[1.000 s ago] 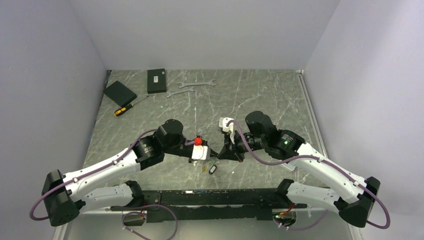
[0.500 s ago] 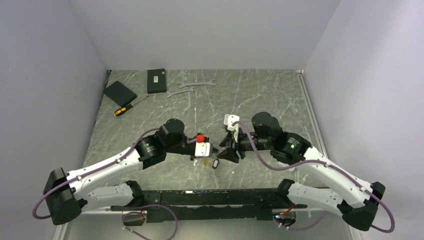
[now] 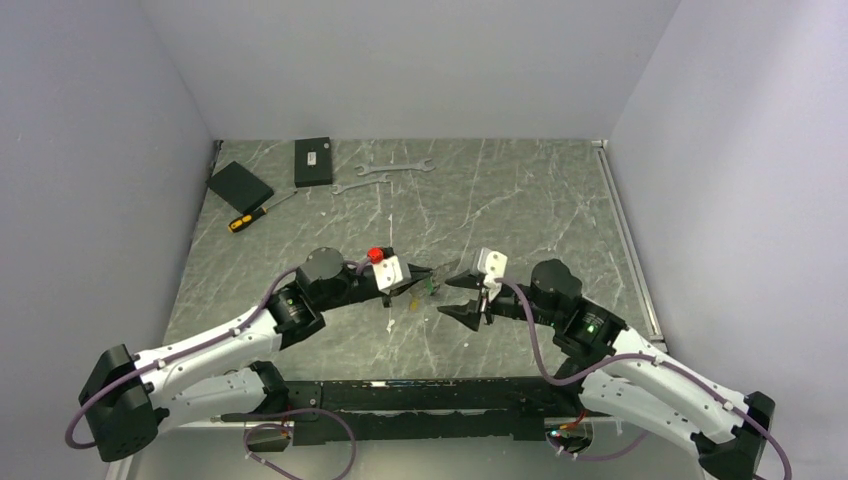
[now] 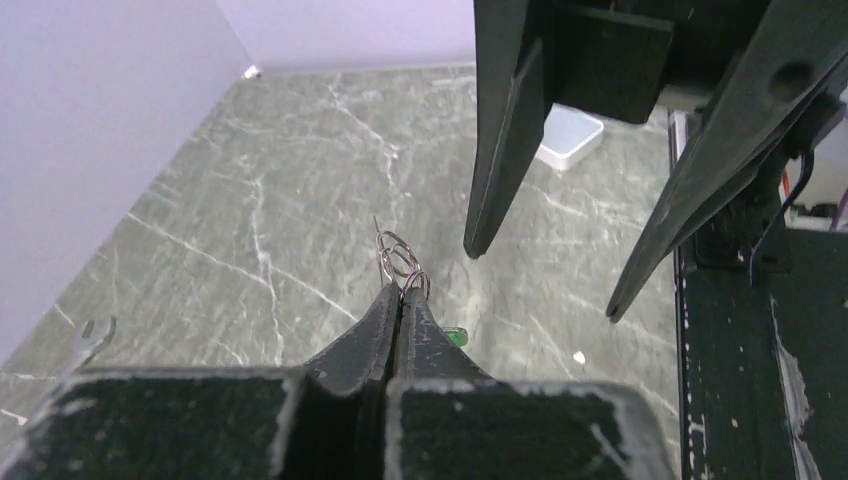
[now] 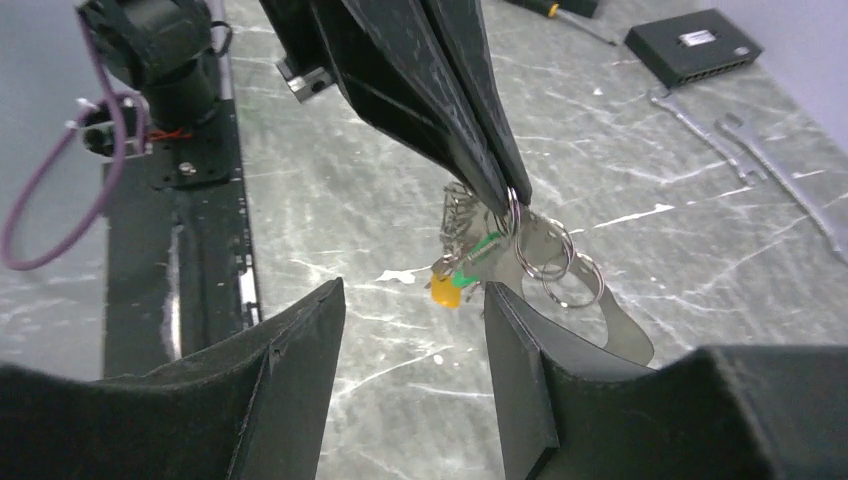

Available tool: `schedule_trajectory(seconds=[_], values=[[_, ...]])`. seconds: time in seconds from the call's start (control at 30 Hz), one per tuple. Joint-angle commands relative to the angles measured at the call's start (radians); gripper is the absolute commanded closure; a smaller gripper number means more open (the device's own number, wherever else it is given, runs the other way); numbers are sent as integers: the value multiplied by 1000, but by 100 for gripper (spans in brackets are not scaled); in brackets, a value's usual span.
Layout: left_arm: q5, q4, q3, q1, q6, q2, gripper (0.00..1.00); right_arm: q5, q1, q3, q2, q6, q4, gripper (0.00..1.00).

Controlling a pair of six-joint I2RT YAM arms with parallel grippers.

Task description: Put the keys on the keyring

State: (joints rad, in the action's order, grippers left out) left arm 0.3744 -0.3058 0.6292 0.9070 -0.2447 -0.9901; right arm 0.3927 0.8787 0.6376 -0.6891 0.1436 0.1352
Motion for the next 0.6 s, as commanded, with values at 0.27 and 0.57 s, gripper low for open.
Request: schedule_trajectory(seconds=[0.27,0.57], values=[[-19,-381,-82,-15,222,52,100,-61,3,-82,36,59,-345,60],[-15,-472,-127,-16,291,48,100,-104,4,-72,-3,63,-363,63]])
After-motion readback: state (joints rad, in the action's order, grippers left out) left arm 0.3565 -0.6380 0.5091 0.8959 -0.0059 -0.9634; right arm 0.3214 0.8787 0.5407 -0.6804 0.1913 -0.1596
